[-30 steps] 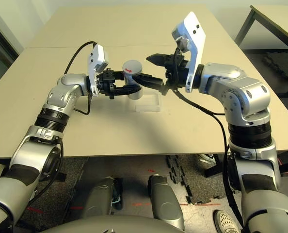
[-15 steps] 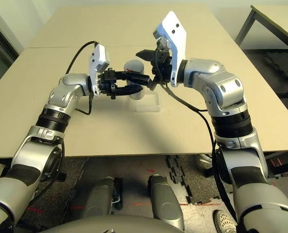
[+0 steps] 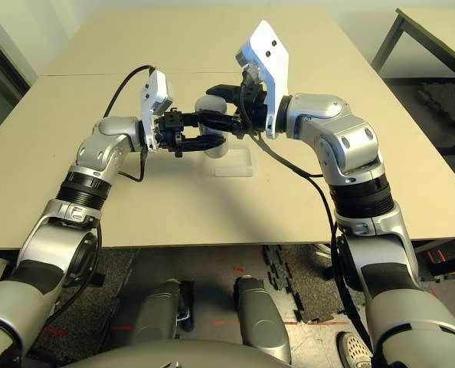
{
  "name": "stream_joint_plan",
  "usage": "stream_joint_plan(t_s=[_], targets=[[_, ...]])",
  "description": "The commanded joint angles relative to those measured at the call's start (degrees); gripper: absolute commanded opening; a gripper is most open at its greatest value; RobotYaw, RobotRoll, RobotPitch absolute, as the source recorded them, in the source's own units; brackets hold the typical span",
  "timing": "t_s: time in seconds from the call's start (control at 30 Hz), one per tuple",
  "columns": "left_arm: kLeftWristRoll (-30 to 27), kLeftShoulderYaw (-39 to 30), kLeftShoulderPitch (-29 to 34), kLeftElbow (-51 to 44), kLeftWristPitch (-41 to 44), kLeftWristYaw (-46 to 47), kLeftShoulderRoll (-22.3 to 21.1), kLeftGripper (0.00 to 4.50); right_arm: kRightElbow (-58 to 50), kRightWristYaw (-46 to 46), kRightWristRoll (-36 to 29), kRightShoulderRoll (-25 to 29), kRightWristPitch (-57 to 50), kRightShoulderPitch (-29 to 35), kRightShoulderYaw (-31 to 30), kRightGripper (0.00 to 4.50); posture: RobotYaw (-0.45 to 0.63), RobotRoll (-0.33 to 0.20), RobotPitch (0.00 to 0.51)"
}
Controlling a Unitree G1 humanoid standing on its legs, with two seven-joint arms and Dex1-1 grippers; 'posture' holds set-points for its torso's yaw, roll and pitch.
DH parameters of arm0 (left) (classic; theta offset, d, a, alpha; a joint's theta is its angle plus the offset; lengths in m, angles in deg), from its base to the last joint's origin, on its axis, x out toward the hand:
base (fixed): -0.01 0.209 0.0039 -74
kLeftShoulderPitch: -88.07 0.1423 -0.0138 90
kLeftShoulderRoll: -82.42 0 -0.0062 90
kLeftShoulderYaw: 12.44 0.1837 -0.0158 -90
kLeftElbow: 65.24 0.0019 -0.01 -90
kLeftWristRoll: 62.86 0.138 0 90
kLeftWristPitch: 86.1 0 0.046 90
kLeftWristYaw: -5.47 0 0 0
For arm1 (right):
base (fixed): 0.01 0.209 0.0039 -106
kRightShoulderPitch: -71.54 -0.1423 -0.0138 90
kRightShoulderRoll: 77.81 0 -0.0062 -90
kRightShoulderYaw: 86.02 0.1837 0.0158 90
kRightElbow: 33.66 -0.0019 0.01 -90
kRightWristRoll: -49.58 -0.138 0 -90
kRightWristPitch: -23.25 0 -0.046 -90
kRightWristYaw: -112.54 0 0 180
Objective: Pour the medicine from the bottle into the box.
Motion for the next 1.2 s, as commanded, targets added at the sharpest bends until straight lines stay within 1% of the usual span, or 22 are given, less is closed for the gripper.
stream_joint_plan(t_s=[0.03,0.33,0.57,0.73,0.87,1.03,1.2], targets=[[1.76,1.52,1.28,0.55,-0.52,-0.23,-0.12,2.48,-0.77,0.63,-1.81,-0.91,-1.79,-2.75,1.57,2.58,-0.18,0.000,0.094],[3.02,1.72,1.41,3.45,-2.28,0.95,-0.06,2.48,1.72,1.33,-1.18,-1.51,-0.84,-5.36,3.21,2.58,-0.18,0.000,0.093],[3.43,1.34,1.21,4.50,-2.52,1.79,0.11,2.48,4.18,4.11,-0.91,-4.16,1.28,-6.95,5.14,2.58,-0.17,0.000,0.098],[3.18,0.17,0.69,5.36,-2.43,3.99,0.59,2.48,7.65,6.94,1.45,-4.76,4.09,-7.48,5.98,2.58,-0.17,0.000,0.100],[2.48,-4.01,-1.71,8.02,-4.08,12.15,2.22,2.48,13.44,12.34,6.68,-4.40,9.40,-6.12,6.21,2.58,-0.17,0.000,0.098],[4.04,-8.49,-1.91,10.76,-7.11,25.96,4.32,2.48,20.80,21.96,10.75,-7.18,16.46,-4.00,8.58,2.58,-0.15,0.000,0.089],[6.30,-11.19,-0.81,16.21,-13.49,38.96,6.75,2.48,29.27,30.63,13.43,-11.09,23.10,-1.04,11.45,2.58,-0.13,0.000,0.079]])
